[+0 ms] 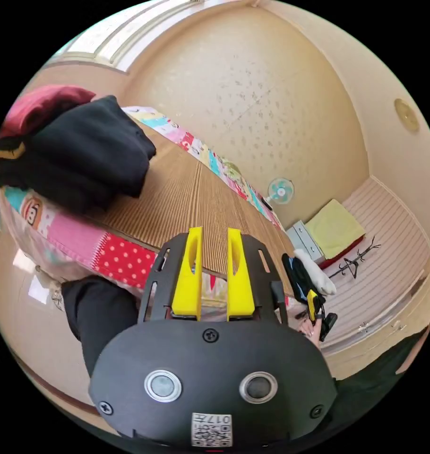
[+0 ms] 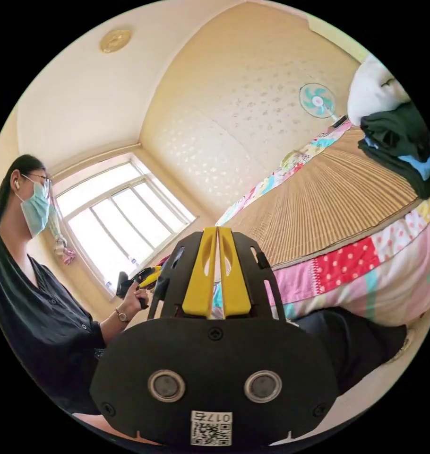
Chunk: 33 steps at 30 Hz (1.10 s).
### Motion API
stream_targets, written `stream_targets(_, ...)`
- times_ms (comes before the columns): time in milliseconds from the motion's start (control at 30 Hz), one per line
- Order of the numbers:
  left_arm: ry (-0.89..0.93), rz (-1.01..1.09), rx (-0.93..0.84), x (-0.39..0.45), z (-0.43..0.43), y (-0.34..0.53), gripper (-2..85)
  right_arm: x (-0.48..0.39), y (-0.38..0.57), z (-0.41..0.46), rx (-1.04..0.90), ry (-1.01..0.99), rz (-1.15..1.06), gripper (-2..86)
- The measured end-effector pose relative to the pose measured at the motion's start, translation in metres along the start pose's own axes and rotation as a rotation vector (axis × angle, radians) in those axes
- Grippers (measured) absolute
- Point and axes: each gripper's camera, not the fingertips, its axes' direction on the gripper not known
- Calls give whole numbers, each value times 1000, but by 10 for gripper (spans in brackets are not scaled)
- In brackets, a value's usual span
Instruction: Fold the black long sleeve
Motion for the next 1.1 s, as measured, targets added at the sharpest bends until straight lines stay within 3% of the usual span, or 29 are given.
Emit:
stream_targets(67, -91, 31, 54, -7, -16, -25, 105, 11, 13, 42, -128, -81, 28, 4)
stream_targets(200, -263, 77, -53, -14, 8, -88, 153, 25, 52, 104, -360, -134, -41, 4)
stream_targets(333, -409, 143, -184, -21, 71, -113, 151, 36, 71, 112, -386, -205, -49, 3)
stream_targets(400, -451, 150, -257, -26, 96, -110, 117, 52, 76, 115, -395, -218, 18, 3)
stream_targets(467, -522, 131, -218, -21, 99, -104, 71, 62, 78, 113, -379, -240, 44, 4)
stream_targets(567, -318, -16, -121, -21, 84, -108, 32, 74, 82, 109, -341, -242, 66, 4)
stream_targets(600, -160, -44, -27, -16, 71, -109, 27, 79, 83, 110, -337, -253, 75, 4)
stream_targets(633, -35, -41, 48, -5, 59, -112, 22, 84, 84, 112, -339, -264, 82, 5)
stream_targets(767, 224, 138, 74, 66, 42, -108, 18, 98, 86, 118, -340, -281, 105, 8)
stream_targets(833, 394, 324, 27, 112, 39, -82, 23, 104, 88, 118, -322, -284, 110, 12)
stream_targets(933, 592, 369, -139, 137, 67, -31, 28, 116, 91, 118, -282, -323, 135, 24)
stream_targets(1000, 605, 319, -291, 140, 101, 9, 30, 124, 93, 118, -250, -344, 148, 40)
stream_targets(1100, 485, 204, -569, 137, 163, 88, 33, 136, 95, 122, -208, -353, 173, 85)
